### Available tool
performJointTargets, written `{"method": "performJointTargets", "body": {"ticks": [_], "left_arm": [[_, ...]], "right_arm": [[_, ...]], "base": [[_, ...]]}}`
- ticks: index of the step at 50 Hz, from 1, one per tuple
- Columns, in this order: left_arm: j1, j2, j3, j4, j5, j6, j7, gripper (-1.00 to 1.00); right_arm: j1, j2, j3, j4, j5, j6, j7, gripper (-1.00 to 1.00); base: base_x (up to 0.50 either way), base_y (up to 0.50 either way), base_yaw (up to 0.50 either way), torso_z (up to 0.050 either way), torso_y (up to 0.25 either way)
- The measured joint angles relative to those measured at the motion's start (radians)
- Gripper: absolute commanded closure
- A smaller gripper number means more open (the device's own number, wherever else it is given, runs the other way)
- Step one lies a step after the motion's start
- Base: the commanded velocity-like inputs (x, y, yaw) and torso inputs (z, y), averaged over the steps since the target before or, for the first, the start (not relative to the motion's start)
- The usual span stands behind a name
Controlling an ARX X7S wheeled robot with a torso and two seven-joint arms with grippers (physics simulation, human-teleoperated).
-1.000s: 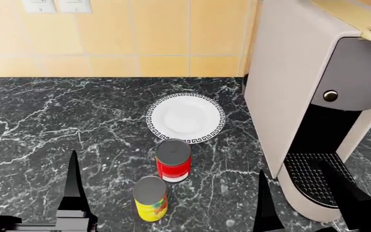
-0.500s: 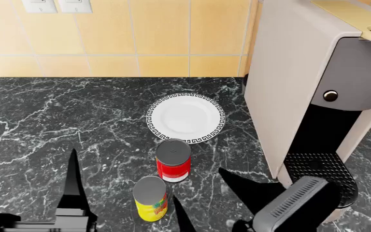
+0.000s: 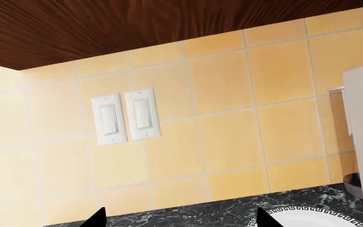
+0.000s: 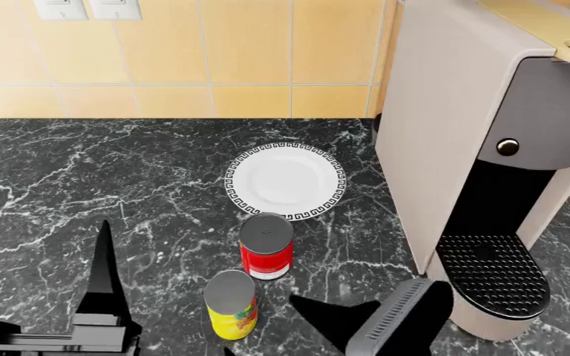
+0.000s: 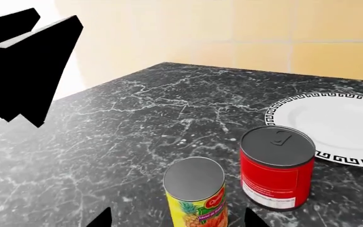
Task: Pick the cans from the counter and place them in their designated side in the cabinet.
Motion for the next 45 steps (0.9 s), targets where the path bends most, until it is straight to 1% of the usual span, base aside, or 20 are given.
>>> {"method": "performJointTargets", "body": {"ticks": [16,31,37,45], "left_arm": [[-0.020,-0.004,0.029,0.000,0.010,0.016,0.000,-1.00],[-0.049,-0.015,0.077,0.000,0.032,0.033,0.000,-1.00],[-0.049,-0.011,0.071,0.000,0.026,0.031,0.000,-1.00],[-0.017,-0.001,0.027,0.000,0.013,0.020,0.000,-1.00]], "right_arm": [[-0.041,-0.027,0.002,0.119,0.099,-0.047,-0.096,-1.00],[-0.084,-0.057,0.010,0.209,0.152,-0.057,-0.135,-1.00],[-0.084,-0.069,0.018,0.230,0.179,-0.055,-0.150,-1.00],[-0.062,-0.089,0.034,0.230,0.211,-0.044,-0.156,-1.00]], "base": [[0.00,0.00,0.00,0.000,0.000],[0.00,0.00,0.00,0.000,0.000],[0.00,0.00,0.00,0.000,0.000],[0.00,0.00,0.00,0.000,0.000]]}}
